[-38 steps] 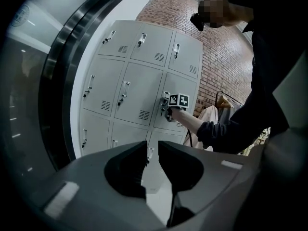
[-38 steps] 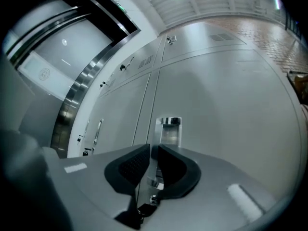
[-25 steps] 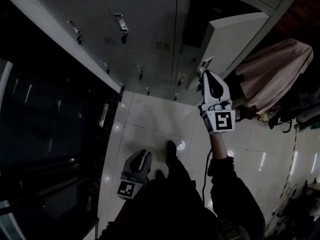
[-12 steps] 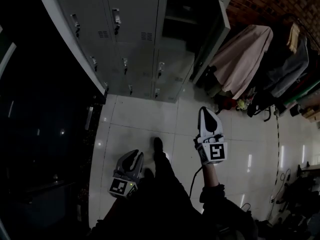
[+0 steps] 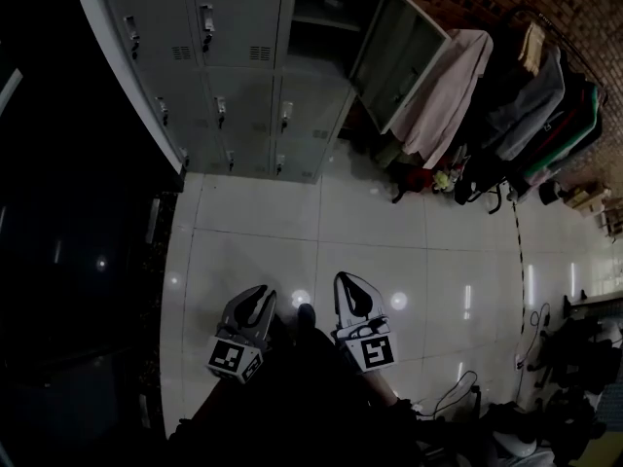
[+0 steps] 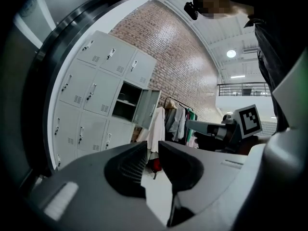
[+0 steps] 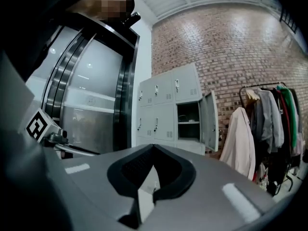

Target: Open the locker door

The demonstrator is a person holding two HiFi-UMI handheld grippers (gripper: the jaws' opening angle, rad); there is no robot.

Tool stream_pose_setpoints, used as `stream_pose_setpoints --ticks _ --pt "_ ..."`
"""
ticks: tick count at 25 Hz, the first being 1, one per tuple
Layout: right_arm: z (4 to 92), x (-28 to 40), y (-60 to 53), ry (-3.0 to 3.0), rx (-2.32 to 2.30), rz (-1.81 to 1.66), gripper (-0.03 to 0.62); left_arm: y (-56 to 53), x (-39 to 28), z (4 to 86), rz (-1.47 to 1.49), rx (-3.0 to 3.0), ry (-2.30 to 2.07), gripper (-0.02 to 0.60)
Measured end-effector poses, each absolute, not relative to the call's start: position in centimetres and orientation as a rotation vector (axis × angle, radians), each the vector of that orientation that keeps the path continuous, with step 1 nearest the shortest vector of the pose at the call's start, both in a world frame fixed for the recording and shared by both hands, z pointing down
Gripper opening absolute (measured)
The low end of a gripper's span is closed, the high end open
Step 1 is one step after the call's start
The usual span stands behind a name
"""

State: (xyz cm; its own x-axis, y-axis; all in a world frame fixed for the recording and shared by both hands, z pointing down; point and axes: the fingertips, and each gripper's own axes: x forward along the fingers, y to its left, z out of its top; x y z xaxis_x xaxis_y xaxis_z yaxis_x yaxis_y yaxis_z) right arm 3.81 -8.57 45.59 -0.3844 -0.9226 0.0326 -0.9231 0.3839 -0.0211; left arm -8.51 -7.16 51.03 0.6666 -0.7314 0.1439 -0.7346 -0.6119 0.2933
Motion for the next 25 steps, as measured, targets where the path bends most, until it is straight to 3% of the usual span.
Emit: stream_pose_setpoints --ticks 12,25 --pt "43.6 10.7 -0.1 -2.573 1.782 -0.021 0.002 -0.2 -2.3 50.6 0.032 2.602 -1.11 0.077" --pt "44.4 13.0 10.0 -2.694 1.663 -0.063 0.0 12.0 -0.1 51.6 0.039 2.522 -1.268 0.077"
